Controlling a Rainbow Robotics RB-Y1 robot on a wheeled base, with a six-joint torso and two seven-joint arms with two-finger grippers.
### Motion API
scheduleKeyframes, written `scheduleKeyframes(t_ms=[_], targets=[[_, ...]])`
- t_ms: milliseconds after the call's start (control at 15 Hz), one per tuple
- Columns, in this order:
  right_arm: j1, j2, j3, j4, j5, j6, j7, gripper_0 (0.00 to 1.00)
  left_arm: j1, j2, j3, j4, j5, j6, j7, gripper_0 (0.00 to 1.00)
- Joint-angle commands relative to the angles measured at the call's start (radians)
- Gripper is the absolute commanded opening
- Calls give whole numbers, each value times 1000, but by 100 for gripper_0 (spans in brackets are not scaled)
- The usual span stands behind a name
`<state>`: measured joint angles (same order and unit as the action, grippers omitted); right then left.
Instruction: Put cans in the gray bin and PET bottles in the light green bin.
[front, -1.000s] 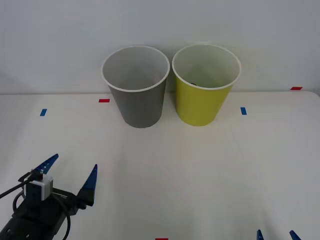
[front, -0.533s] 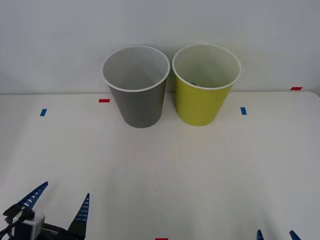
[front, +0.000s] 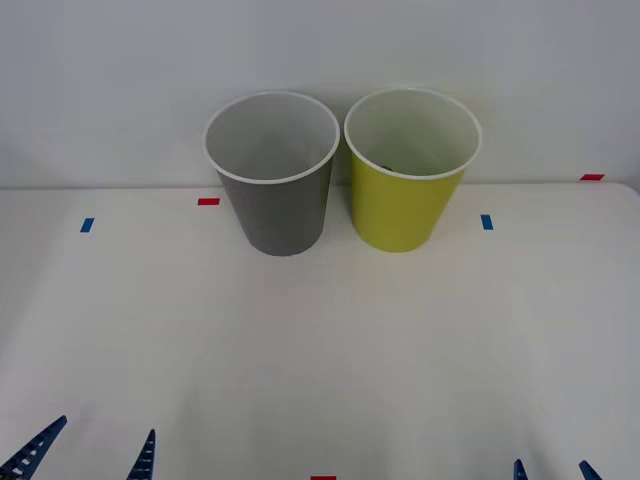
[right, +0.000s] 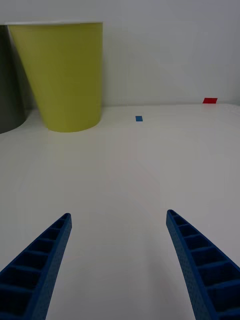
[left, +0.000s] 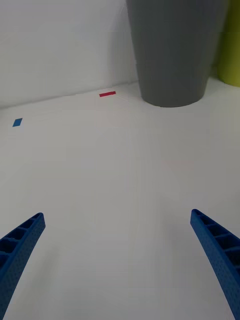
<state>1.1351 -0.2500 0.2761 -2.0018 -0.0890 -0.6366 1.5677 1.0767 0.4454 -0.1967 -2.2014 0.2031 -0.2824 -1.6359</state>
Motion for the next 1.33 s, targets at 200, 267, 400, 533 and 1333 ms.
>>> scheduleKeyframes(t_ms=[200, 267, 400, 533, 1333], targets=[[0, 0, 0, 0, 0, 0, 0, 65, 8, -7, -10, 0, -19, -11, 11, 100], [0, 0, 0, 0, 0, 0, 0, 65, 8, -7, -10, 0, -19, -11, 11, 100], [0, 0, 0, 0, 0, 0, 0, 65, 8, -7, -10, 0, -19, -11, 11, 100], [0, 0, 0, 0, 0, 0, 0, 64, 8, -7, -10, 0, -19, -11, 11, 100], [0, 0, 0, 0, 0, 0, 0, 65, 8, -7, -10, 0, -19, -11, 11, 100]])
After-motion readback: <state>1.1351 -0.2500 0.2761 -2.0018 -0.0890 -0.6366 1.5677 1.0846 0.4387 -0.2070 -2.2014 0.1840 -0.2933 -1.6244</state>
